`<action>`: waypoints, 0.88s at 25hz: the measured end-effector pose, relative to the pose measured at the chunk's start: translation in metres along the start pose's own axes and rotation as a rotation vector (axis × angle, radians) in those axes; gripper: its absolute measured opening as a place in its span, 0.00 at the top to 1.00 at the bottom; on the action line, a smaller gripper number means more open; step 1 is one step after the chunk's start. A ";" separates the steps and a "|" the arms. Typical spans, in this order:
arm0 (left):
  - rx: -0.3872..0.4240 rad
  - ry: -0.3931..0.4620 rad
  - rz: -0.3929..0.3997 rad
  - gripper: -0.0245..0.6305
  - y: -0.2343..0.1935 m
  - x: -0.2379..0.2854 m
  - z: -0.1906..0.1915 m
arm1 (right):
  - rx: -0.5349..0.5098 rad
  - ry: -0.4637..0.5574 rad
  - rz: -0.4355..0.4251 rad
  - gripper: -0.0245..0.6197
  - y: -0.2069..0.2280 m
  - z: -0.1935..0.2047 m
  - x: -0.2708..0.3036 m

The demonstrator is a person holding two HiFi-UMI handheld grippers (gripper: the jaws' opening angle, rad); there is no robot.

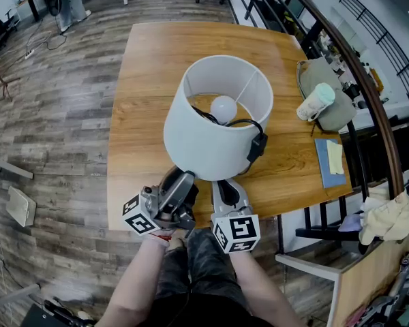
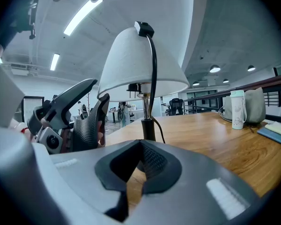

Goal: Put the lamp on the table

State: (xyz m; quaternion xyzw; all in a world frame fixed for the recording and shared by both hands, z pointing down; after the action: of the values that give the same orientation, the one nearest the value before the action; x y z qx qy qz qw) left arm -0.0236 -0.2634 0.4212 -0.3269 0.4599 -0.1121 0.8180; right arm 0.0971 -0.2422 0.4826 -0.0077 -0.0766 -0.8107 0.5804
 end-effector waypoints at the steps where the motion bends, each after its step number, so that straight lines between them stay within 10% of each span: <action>1: 0.003 -0.002 -0.008 0.78 0.000 -0.003 0.000 | 0.000 0.000 0.001 0.95 -0.001 0.001 -0.001; 9: 0.039 -0.025 -0.097 0.78 -0.004 -0.030 -0.002 | 0.000 0.007 0.002 0.95 -0.009 0.003 -0.008; 14: 0.095 -0.111 -0.170 0.97 -0.004 -0.043 0.007 | -0.003 0.021 -0.005 0.95 -0.016 0.000 -0.013; 22: 0.397 -0.382 -0.338 0.97 -0.002 -0.046 0.026 | -0.006 0.069 -0.014 0.95 -0.025 -0.012 -0.028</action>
State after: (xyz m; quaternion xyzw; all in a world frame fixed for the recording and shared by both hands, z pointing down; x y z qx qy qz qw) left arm -0.0273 -0.2314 0.4632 -0.2479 0.2064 -0.2701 0.9072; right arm 0.0836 -0.2098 0.4648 0.0193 -0.0542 -0.8148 0.5768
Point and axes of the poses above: the fingertips, and each gripper's own axes: x forward along the fingers, y to its right, z out of its underside, the point moved 4 cm from there along -x, backward along the fingers, and after that the axes turned 6 degrees about y, right-handed, at the moved point
